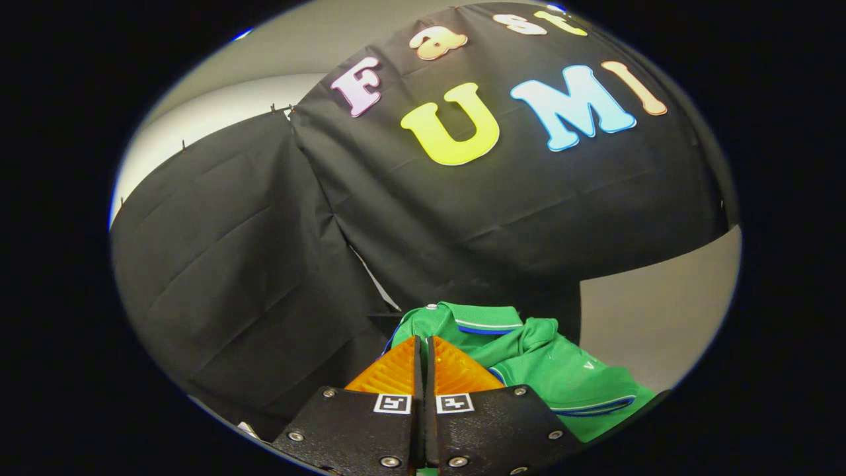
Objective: Put the clothes into the washing machine and then close the washing machine lid.
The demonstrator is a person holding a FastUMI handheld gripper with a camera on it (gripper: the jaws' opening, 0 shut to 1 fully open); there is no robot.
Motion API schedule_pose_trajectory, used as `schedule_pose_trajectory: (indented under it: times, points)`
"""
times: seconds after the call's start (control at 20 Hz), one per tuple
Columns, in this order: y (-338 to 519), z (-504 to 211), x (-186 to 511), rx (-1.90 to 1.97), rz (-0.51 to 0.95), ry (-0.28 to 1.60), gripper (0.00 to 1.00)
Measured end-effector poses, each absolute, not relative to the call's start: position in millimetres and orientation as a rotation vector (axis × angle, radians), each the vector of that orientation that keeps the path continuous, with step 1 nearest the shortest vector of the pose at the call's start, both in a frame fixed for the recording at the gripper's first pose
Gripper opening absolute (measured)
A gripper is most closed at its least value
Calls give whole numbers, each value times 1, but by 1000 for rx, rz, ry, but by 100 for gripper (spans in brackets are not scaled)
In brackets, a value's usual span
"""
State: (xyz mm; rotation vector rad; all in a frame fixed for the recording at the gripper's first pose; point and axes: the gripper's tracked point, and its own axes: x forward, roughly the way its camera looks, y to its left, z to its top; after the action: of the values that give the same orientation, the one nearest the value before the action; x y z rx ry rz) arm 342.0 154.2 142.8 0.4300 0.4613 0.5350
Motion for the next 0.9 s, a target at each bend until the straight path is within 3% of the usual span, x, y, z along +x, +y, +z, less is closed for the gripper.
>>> schedule_pose_trajectory:
  times: [0.9]
  points:
    - [270,47,355,381,525,587,0]
